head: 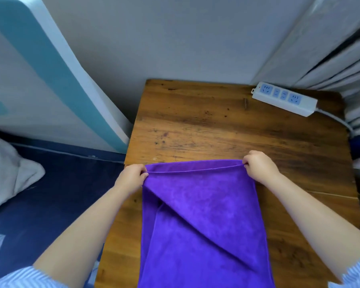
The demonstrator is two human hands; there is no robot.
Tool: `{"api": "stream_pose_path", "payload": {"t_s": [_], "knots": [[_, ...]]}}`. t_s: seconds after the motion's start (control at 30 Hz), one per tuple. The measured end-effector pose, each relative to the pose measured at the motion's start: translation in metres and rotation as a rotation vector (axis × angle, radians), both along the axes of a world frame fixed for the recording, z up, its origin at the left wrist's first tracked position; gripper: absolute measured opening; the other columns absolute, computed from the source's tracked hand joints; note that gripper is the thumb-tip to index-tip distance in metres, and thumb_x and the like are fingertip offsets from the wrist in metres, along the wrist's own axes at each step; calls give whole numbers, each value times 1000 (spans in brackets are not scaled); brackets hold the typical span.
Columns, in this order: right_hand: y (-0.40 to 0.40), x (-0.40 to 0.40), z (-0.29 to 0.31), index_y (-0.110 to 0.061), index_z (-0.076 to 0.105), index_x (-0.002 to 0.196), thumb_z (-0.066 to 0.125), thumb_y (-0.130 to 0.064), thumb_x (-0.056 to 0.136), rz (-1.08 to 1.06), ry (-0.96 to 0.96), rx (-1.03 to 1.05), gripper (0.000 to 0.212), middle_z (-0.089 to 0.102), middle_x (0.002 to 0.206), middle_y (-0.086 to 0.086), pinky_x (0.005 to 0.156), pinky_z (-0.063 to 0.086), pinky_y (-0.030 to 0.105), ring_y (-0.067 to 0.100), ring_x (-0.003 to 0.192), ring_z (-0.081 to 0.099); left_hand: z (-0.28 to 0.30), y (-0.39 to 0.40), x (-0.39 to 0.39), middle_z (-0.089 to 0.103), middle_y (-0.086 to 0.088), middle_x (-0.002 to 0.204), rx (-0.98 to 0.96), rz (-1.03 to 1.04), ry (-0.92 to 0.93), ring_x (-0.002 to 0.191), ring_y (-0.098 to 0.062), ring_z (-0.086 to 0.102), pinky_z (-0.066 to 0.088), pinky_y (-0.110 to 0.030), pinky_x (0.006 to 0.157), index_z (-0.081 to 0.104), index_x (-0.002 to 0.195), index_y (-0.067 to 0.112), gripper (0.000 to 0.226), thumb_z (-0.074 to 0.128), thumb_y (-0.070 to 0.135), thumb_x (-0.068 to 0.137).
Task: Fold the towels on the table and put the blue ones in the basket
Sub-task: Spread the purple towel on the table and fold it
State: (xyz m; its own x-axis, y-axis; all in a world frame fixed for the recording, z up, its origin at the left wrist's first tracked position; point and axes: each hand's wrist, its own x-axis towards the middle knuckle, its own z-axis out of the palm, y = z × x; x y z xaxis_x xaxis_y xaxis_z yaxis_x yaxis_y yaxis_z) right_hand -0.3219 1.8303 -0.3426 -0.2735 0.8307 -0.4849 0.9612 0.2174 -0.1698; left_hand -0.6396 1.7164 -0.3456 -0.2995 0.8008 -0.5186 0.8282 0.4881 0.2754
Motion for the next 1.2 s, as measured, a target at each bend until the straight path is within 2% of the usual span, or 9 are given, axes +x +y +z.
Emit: {"api": "stream_pose_path", "payload": {"t_s": [0.07, 0.17, 0.43, 0.53, 0.63, 0.77, 0.9, 1.0, 1.2], "knots": [[-4, -2, -10, -5, 65, 105, 45, -4, 89, 7, -28, 41, 25, 52, 126, 12, 94, 45, 34, 28, 120, 43, -11, 4, 4, 57, -12, 108, 7, -29, 110, 103, -28, 52, 42, -34, 79, 60, 96, 4, 21, 47, 21, 93], [-10, -3, -19, -2, 64, 104, 43, -2, 88, 1, -48, 46, 26, 49, 131, 12, 93, 45, 34, 31, 119, 42, -23, 11, 10, 51, -14, 116, -14, -57, 131, 112, -30, 47, 40, -38, 92, 58, 104, 2, 25, 45, 22, 94], [-3, -5, -23, -7, 65, 103, 45, -5, 84, 90, -123, 41, 28, 57, 112, 10, 90, 39, 32, 29, 110, 44, -33, 19, 13, 50, -9, 118, -167, -276, 80, 119, -27, 38, 34, -33, 97, 59, 103, 11, 23, 50, 28, 91], [2, -7, -17, -3, 66, 96, 46, -4, 82, 86, -66, -34, 25, 56, 105, 14, 88, 42, 31, 31, 104, 51, -27, 21, 13, 48, -9, 103, -125, -252, -7, 106, -27, 49, 38, -30, 89, 56, 86, 14, 11, 51, 23, 91], [9, -7, -6, -1, 67, 85, 52, -3, 78, 32, 12, -88, 17, 55, 102, 15, 77, 43, 27, 32, 97, 55, -16, 21, 8, 40, 0, 88, -109, -235, -109, 95, -22, 50, 35, -25, 81, 36, 63, 27, 33, 54, 18, 89], [17, -3, 10, -2, 70, 82, 58, -5, 77, 61, 15, -221, 13, 62, 96, 13, 71, 40, 22, 25, 94, 57, -2, 20, -3, 39, 8, 67, -122, -199, -135, 80, -20, 43, 26, -25, 64, 33, 59, 23, 37, 53, 15, 89], [27, 4, 22, -7, 68, 72, 64, -5, 78, -74, 154, -294, 8, 60, 74, 3, 53, 39, 17, 13, 69, 53, 8, 21, -4, 46, 1, 70, -117, -92, -194, 76, -19, 44, 31, -28, 58, 38, 61, 19, 33, 52, 17, 91], [24, 14, 27, -17, 60, 59, 64, -7, 80, -130, 214, -337, 24, 58, 68, -4, 53, 40, 17, 7, 64, 52, 13, 18, -3, 48, 0, 70, -103, -55, -226, 75, -18, 45, 33, -25, 57, 42, 61, 19, 32, 54, 17, 90], [9, 30, 35, -24, 53, 61, 60, -9, 84, -62, 182, -268, 28, 58, 73, -4, 54, 40, 15, 9, 68, 52, 19, 6, 0, 47, 2, 61, -106, -34, -263, 60, -11, 43, 33, -20, 52, 44, 56, 17, 34, 59, 15, 86]]}}
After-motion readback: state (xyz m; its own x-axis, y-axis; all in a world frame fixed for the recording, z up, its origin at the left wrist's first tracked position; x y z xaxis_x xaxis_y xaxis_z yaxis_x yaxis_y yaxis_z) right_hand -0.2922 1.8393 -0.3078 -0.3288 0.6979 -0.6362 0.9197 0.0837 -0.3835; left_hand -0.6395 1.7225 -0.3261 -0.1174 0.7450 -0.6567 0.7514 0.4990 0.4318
